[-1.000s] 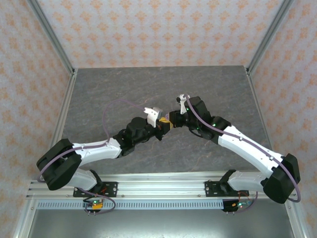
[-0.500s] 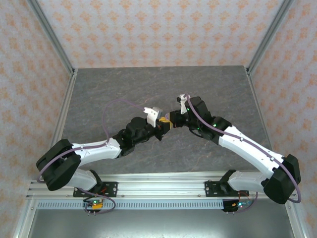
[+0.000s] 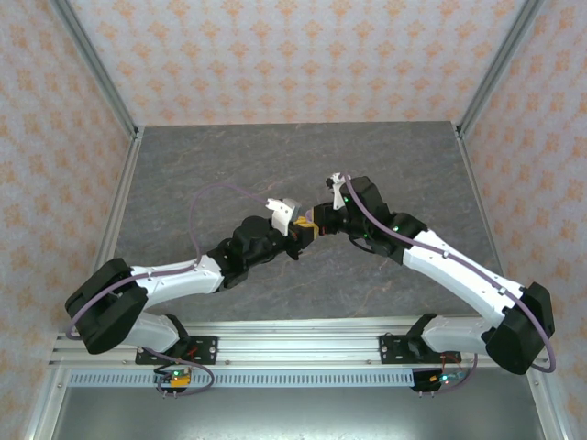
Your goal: Insert the wireless bluetooth earbuds into the charging case
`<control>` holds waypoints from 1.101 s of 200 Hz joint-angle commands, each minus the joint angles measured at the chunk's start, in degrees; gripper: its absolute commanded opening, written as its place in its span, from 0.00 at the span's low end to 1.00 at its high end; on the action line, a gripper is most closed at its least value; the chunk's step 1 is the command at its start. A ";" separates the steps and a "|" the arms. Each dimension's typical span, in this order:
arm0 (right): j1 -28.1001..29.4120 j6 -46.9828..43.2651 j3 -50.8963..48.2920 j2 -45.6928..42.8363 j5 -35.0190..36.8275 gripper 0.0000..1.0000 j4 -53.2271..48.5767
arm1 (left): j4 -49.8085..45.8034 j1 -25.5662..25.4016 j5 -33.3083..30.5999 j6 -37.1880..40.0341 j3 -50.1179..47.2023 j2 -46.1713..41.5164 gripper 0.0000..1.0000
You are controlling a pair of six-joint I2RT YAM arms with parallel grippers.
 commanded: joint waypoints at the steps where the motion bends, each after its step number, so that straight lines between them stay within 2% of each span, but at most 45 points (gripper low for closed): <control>1: 0.32 1.78 0.26 -0.98 0.07 0.07 -1.29 | 5.62 -0.04 0.02 0.92 1.10 -2.66 0.05; 62: 0.32 3.78 -1.19 -4.00 2.91 0.07 0.68 | 8.77 -0.04 1.09 -0.23 0.39 -2.28 0.05; 117: 0.32 3.16 -0.72 -3.19 0.35 0.08 0.12 | 7.21 -0.10 1.22 0.43 1.08 -2.35 0.06; 165: 0.34 -0.25 2.09 -0.98 -1.72 0.09 -6.28 | 4.85 -0.08 1.63 2.09 1.96 -2.97 0.06; 220: 0.32 0.02 2.27 0.51 -1.36 0.15 -6.61 | 4.05 -0.09 1.95 3.35 2.42 -3.39 0.06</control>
